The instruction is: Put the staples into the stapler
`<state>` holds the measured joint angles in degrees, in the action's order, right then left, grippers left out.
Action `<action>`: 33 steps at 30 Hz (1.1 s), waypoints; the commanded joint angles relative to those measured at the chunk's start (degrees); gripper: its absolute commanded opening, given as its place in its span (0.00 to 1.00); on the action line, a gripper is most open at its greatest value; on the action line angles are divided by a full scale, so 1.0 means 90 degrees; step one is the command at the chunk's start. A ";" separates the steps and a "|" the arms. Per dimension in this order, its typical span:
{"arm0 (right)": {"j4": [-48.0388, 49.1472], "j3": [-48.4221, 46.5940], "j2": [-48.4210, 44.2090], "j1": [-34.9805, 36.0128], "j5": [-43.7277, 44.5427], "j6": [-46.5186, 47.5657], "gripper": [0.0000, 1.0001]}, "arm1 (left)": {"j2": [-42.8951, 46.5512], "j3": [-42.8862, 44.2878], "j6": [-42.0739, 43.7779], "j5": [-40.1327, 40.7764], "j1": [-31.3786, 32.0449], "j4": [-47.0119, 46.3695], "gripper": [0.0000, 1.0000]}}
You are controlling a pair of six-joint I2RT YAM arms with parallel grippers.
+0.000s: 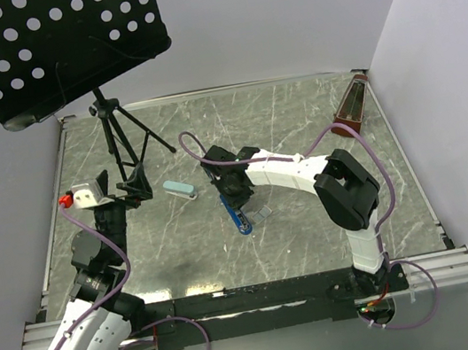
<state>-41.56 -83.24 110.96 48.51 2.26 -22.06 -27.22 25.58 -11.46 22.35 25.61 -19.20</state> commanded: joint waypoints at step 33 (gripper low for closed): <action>0.0048 -0.0155 -0.0131 -0.0038 0.0315 0.0000 0.41 | 0.0105 0.0048 -0.0054 -0.0012 0.0026 -0.0093 0.99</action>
<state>-41.54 -83.24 110.96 48.60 2.92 -22.63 -27.09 25.58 -11.49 22.35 25.71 -19.00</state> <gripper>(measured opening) 0.404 0.995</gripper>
